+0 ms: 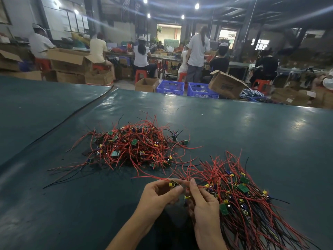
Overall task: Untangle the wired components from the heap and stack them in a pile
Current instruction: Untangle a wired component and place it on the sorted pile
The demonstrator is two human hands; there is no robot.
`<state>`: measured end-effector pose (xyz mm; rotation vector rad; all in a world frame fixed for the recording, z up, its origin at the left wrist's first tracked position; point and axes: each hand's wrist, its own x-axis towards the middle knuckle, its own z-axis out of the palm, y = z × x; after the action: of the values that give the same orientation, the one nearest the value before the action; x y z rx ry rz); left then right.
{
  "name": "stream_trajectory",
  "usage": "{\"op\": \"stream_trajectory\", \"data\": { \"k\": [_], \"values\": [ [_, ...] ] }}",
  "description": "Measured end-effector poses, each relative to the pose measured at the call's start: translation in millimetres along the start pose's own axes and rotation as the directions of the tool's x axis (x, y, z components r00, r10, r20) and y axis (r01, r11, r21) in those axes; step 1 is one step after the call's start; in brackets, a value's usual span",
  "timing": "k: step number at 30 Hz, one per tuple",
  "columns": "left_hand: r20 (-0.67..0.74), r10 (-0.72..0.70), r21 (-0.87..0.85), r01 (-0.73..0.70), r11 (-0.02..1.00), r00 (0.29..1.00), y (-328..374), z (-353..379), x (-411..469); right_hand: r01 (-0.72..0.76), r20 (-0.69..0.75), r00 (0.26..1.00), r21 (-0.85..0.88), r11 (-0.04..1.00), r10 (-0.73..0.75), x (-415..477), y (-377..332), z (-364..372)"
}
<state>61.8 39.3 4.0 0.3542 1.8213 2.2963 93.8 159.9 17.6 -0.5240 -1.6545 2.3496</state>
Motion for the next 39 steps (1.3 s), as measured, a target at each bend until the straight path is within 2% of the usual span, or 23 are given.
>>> {"op": "stream_trajectory", "data": {
  "k": [2, 5, 10, 14, 16, 21, 25, 29, 31, 35, 39],
  "values": [
    [-0.056, 0.028, -0.063, -0.031, 0.998, 0.998, -2, -1, 2, -0.008, 0.02, 1.0, -0.051, 0.999, 0.009, 0, 3, 0],
    [-0.148, 0.092, -0.053, -0.101, 0.993, 0.985, -2, -3, 4, 0.007, 0.064, 0.998, -0.151, 0.988, 0.003, -2, 5, 2],
    [-0.175, 0.162, -0.154, -0.19, 0.97, 0.971, 7, -3, 3, -0.059, 0.184, 0.979, -0.141, 0.988, 0.085, -3, 3, 1],
    [-0.233, 0.218, -0.234, -0.273, 0.933, 0.948, 16, 2, -1, -0.042, 0.163, 0.985, -0.074, 0.996, 0.054, -1, 3, 0],
    [-0.247, 0.272, -0.22, -0.327, 0.919, 0.93, 20, 5, -4, -0.031, 0.148, 0.988, -0.064, 0.998, 0.04, 0, 4, 0],
    [-0.259, 0.436, 0.01, -0.449, 0.893, 0.862, 23, 8, -10, 0.015, 0.143, 0.99, -0.082, 0.997, -0.004, 1, 5, -3],
    [-0.242, 0.579, 0.165, -0.555, 0.816, 0.779, 18, 9, -14, 0.052, 0.137, 0.99, -0.061, 0.997, -0.044, 0, 4, -4],
    [-0.174, 0.763, 0.433, -0.648, 0.627, 0.623, 16, 5, -9, 0.095, 0.129, 0.987, 0.013, 0.995, -0.096, 0, 6, -3],
    [-0.104, 0.802, 0.567, -0.627, 0.534, 0.588, 14, 3, -7, 0.138, 0.161, 0.977, 0.019, 0.99, -0.139, -1, 6, -2],
    [0.066, 0.736, 0.654, -0.586, 0.478, 0.673, 7, 3, -7, 0.226, 0.236, 0.945, 0.023, 0.974, -0.225, -6, 8, -1],
    [0.078, 0.669, 0.661, -0.541, 0.52, 0.739, 5, 1, -8, 0.166, 0.254, 0.951, 0.058, 0.984, -0.176, -3, 11, -4]
  ]
}}
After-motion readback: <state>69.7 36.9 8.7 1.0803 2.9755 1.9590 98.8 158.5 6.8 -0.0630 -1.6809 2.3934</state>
